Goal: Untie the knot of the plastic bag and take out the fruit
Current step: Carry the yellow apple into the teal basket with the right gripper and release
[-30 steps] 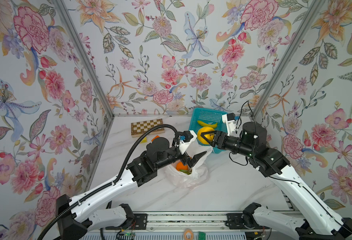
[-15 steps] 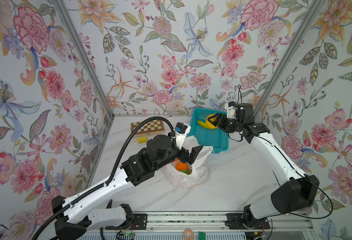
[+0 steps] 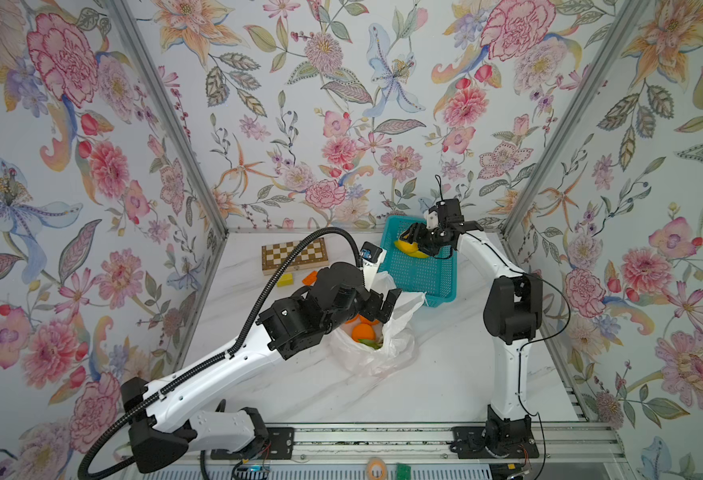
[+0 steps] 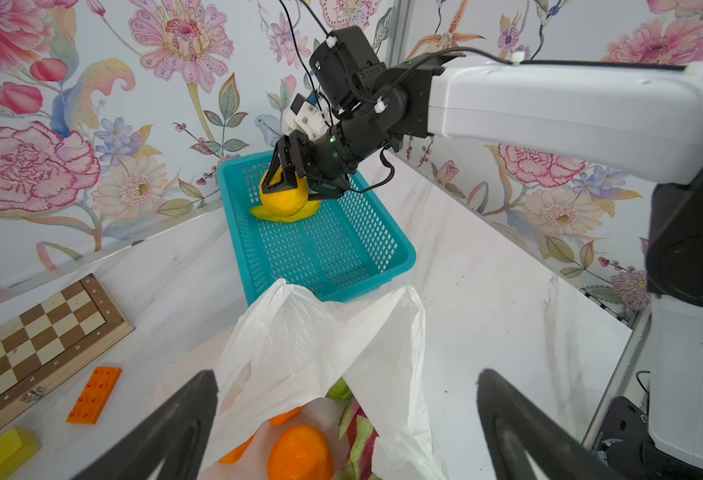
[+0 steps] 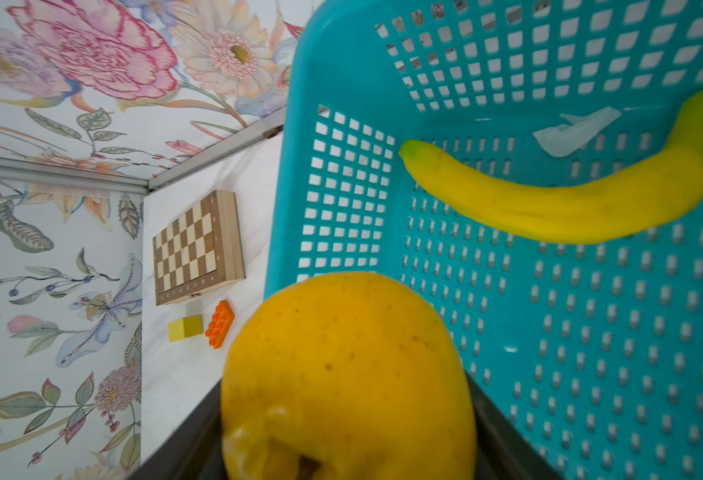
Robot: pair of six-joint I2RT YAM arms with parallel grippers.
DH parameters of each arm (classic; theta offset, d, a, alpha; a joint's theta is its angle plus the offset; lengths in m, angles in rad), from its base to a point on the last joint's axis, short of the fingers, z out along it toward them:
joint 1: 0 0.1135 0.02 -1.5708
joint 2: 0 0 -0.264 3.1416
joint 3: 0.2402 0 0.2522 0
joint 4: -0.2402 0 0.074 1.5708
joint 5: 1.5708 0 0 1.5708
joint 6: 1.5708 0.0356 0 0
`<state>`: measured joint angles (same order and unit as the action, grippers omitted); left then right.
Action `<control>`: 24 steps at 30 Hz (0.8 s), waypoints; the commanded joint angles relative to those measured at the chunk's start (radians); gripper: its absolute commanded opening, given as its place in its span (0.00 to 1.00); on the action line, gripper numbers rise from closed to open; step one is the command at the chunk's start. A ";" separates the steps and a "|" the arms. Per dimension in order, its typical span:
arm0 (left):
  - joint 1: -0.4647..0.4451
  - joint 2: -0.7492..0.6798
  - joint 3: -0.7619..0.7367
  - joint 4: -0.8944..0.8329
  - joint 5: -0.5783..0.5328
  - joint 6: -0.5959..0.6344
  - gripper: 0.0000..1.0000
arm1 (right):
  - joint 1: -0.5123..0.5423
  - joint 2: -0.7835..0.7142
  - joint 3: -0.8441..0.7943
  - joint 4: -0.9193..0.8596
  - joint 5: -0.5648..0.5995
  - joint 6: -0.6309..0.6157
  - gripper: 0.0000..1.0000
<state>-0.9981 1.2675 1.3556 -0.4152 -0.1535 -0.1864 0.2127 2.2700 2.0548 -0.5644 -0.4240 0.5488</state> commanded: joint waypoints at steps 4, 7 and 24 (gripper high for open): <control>0.047 0.010 0.042 -0.040 -0.040 -0.019 0.99 | 0.002 0.201 0.219 -0.092 -0.045 0.012 0.48; 0.077 0.011 0.039 -0.037 -0.026 -0.023 0.99 | 0.010 0.254 0.249 -0.091 -0.043 0.019 0.48; 0.172 0.014 -0.002 -0.040 0.019 -0.173 0.92 | 0.016 0.099 0.097 -0.093 0.079 -0.015 0.96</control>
<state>-0.8356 1.3090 1.3724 -0.4564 -0.1352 -0.2836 0.2260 2.5008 2.1979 -0.6376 -0.4061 0.5587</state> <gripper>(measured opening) 0.926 0.940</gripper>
